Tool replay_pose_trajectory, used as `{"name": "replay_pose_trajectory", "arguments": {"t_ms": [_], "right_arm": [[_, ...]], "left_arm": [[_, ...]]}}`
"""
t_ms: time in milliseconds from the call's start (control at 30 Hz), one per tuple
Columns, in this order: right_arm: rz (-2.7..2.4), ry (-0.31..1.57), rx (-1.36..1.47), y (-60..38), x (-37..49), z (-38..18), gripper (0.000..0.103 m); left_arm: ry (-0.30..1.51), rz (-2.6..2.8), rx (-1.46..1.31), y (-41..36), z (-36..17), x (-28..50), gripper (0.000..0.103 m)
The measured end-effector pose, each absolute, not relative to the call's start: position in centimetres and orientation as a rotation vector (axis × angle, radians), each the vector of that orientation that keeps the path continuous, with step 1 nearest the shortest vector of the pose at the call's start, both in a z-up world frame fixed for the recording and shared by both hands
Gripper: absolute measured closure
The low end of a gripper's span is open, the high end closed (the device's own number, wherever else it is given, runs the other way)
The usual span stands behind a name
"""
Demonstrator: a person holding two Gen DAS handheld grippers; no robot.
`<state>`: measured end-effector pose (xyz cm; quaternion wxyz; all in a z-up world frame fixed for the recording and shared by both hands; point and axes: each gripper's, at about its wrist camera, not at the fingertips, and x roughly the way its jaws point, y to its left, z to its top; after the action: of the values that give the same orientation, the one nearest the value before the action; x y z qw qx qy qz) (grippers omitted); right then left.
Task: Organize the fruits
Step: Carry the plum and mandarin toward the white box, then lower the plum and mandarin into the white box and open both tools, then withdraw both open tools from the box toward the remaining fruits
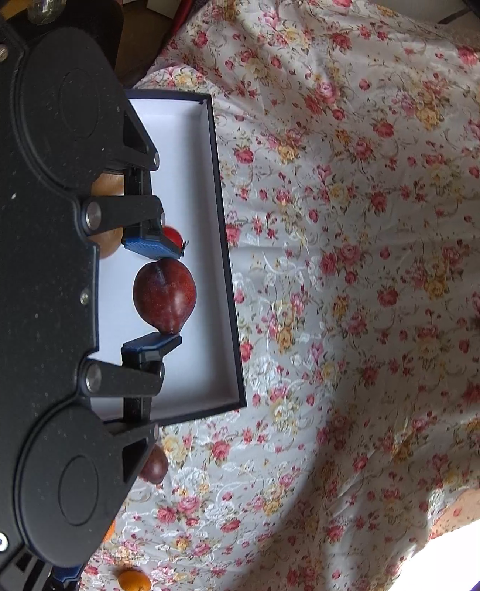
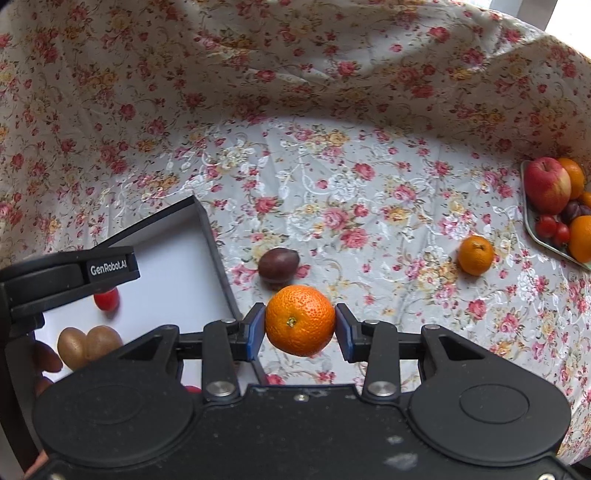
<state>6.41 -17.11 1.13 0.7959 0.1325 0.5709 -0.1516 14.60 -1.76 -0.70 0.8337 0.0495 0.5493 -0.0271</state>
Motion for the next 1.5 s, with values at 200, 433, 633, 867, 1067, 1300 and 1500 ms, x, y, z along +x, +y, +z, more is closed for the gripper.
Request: {"name": "replay_pose_trajectory", "arguments": {"t_ms": [200,433,633,867,1067,1300,1500], "right_arm": [[-0.260,1.234,0.266,-13.0,8.9,0.2,0.062],[-0.222,1.226,0.187,-9.1,10.1,-0.5,0.062],[-0.192,1.234,0.183,-8.4,10.4,-0.8,0.061],[-0.175,1.191,0.164,-8.2,10.2,0.0,0.062],[-0.193,1.215,0.182,-8.9,10.3,-0.3,0.062],[-0.234,1.217,0.216,-10.8,10.0,-0.2,0.062],[-0.267,1.224,0.229,-12.5,9.6,-0.1,0.062]], "left_arm": [[1.192,0.011,0.077,2.0,-1.6,15.9,0.052],[1.205,0.037,0.056,4.1,-2.1,16.3,0.052],[1.211,0.036,0.059,4.5,-2.2,16.5,0.052],[1.220,0.035,0.057,4.4,-2.2,16.5,0.049],[1.211,0.012,0.083,3.5,-2.0,16.1,0.049],[1.207,-0.012,0.098,2.3,-1.8,15.8,0.049],[1.201,-0.055,0.135,0.5,-1.5,15.2,0.049]]}}
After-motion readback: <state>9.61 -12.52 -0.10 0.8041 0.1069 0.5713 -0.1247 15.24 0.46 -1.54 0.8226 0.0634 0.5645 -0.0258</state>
